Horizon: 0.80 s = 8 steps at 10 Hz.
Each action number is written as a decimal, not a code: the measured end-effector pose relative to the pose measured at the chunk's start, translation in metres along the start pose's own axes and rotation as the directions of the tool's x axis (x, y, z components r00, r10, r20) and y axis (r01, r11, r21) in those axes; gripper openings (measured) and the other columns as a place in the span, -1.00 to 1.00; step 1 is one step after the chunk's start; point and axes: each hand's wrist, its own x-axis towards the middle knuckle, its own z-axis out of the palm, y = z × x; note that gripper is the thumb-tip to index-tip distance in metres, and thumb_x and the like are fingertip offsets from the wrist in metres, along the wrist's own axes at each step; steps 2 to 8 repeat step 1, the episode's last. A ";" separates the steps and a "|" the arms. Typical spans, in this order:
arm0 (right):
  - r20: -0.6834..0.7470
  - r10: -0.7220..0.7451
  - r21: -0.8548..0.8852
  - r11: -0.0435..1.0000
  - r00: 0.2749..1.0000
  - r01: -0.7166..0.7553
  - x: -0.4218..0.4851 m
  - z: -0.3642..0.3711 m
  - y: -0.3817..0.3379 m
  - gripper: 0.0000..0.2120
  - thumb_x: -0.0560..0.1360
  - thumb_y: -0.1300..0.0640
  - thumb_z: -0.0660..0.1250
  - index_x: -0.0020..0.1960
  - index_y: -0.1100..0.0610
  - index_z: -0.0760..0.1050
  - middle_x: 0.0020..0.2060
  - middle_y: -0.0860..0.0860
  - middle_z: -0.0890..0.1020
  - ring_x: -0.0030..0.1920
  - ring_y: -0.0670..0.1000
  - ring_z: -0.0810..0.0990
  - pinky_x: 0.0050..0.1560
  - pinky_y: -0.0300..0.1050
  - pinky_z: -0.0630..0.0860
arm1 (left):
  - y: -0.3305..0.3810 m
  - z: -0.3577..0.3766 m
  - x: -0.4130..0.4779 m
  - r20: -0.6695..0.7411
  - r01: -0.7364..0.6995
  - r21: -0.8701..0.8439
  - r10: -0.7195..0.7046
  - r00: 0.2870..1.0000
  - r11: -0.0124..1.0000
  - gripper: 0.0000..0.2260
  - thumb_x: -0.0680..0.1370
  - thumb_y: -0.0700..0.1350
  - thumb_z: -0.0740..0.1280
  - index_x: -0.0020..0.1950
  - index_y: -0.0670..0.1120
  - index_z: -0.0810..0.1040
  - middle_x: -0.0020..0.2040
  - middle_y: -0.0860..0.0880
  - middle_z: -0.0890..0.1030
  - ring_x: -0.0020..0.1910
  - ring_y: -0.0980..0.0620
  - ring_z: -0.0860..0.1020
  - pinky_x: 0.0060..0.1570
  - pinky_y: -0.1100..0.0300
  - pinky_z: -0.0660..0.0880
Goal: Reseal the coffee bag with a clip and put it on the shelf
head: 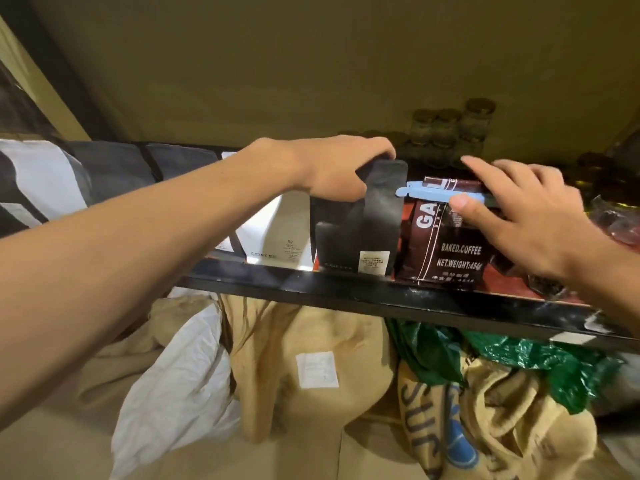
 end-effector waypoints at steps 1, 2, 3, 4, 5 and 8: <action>-0.016 0.002 -0.058 0.998 1.000 -0.003 -0.005 -0.006 0.002 -0.23 0.47 -0.46 -0.07 0.58 -0.14 -0.02 0.54 0.05 0.25 0.49 0.23 0.16 0.42 0.29 0.18 | -0.002 -0.001 -0.010 -0.148 0.006 0.191 0.023 0.989 0.982 -0.36 0.49 -0.14 0.28 0.54 0.00 0.12 0.35 -0.12 0.46 0.27 -0.17 0.44 0.22 -0.02 0.37; -0.016 0.002 -0.058 0.998 1.000 -0.003 -0.005 -0.006 0.002 -0.23 0.47 -0.46 -0.07 0.58 -0.14 -0.02 0.54 0.05 0.25 0.49 0.23 0.16 0.42 0.29 0.18 | -0.002 -0.001 -0.010 -0.148 0.006 0.191 0.023 0.989 0.982 -0.36 0.49 -0.14 0.28 0.54 0.00 0.12 0.35 -0.12 0.46 0.27 -0.17 0.44 0.22 -0.02 0.37; -0.016 0.002 -0.058 0.998 1.000 -0.003 -0.005 -0.006 0.002 -0.23 0.47 -0.46 -0.07 0.58 -0.14 -0.02 0.54 0.05 0.25 0.49 0.23 0.16 0.42 0.29 0.18 | -0.002 -0.001 -0.010 -0.148 0.006 0.191 0.023 0.989 0.982 -0.36 0.49 -0.14 0.28 0.54 0.00 0.12 0.35 -0.12 0.46 0.27 -0.17 0.44 0.22 -0.02 0.37; -0.016 0.002 -0.058 0.998 1.000 -0.003 -0.005 -0.006 0.002 -0.23 0.47 -0.46 -0.07 0.58 -0.14 -0.02 0.54 0.05 0.25 0.49 0.23 0.16 0.42 0.29 0.18 | -0.002 -0.001 -0.010 -0.148 0.006 0.191 0.023 0.989 0.982 -0.36 0.49 -0.14 0.28 0.54 0.00 0.12 0.35 -0.12 0.46 0.27 -0.17 0.44 0.22 -0.02 0.37; -0.016 0.002 -0.058 0.998 1.000 -0.003 -0.005 -0.006 0.002 -0.23 0.47 -0.46 -0.07 0.58 -0.14 -0.02 0.54 0.05 0.25 0.49 0.23 0.16 0.42 0.29 0.18 | -0.002 -0.001 -0.010 -0.148 0.006 0.191 0.023 0.989 0.982 -0.36 0.49 -0.14 0.28 0.54 0.00 0.12 0.35 -0.12 0.46 0.27 -0.17 0.44 0.22 -0.02 0.37; -0.016 0.002 -0.058 0.998 1.000 -0.003 -0.005 -0.006 0.002 -0.23 0.47 -0.46 -0.07 0.58 -0.14 -0.02 0.54 0.05 0.25 0.49 0.23 0.16 0.42 0.29 0.18 | -0.002 -0.001 -0.010 -0.148 0.006 0.191 0.023 0.989 0.982 -0.36 0.49 -0.14 0.28 0.54 0.00 0.12 0.35 -0.12 0.46 0.27 -0.17 0.44 0.22 -0.02 0.37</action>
